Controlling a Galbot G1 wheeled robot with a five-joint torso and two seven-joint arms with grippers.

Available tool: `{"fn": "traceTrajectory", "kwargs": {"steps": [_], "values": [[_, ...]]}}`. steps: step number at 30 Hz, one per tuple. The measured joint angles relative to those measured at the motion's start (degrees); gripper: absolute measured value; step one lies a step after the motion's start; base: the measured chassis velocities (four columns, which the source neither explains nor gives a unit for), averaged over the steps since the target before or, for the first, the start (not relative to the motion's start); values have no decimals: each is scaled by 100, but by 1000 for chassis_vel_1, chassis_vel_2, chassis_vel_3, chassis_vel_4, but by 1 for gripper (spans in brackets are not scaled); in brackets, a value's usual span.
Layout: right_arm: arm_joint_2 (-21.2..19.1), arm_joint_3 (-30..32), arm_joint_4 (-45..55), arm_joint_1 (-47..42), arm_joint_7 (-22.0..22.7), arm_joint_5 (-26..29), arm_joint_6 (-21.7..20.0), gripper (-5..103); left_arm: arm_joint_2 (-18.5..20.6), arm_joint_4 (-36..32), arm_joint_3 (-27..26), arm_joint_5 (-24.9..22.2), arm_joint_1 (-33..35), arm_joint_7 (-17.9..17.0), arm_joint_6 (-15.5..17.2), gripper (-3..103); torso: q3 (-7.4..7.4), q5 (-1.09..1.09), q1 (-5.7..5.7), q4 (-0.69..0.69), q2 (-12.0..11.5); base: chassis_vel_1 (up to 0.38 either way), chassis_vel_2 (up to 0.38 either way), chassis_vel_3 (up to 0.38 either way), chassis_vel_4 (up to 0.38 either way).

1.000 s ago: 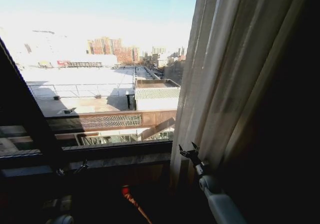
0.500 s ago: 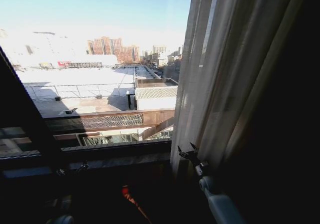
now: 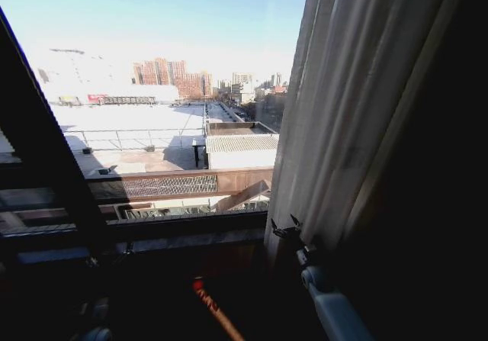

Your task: Open the curtains by pulling them apart, changing their state from closed to fully open.

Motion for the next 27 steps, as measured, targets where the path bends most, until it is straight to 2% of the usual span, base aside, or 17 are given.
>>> {"fn": "traceTrajectory", "kwargs": {"steps": [7, 13, 15, 20, 24, 27], "values": [[131, -117, -256, 322, 133, 3, -17, 100, 0, 0, 2, 0, -1, 1, 0, 100, 3, 2, 6, -1, -3, -8, 2, 16, 2], [168, -124, -342, 379, -188, -7, 40, 100, 0, 0, 2, 0, 0, 0, 0, 100, 1, 0, 3, -1, -2, 0, 0, 0, 0], [183, -109, -406, 393, -439, 29, 130, 100, 0, 0, 2, 0, 0, 1, 0, 100, 1, 1, 2, 0, -2, 0, 0, 0, 0], [187, -94, -424, 390, -478, 86, 116, 100, 0, 0, 2, 0, 0, 1, 0, 100, 1, 1, 2, -1, -2, -17, -1, 42, -3], [176, -85, -452, 408, -147, -21, 37, 100, 0, 0, 2, 0, 0, 0, 0, 100, 1, 1, 2, 0, -1, -106, 5, 108, -2], [167, -74, -538, 499, 341, -153, -57, 100, 0, 0, 2, 0, 0, 0, 0, 100, 1, 1, 2, -1, 0, -140, 44, 151, -41]]}}
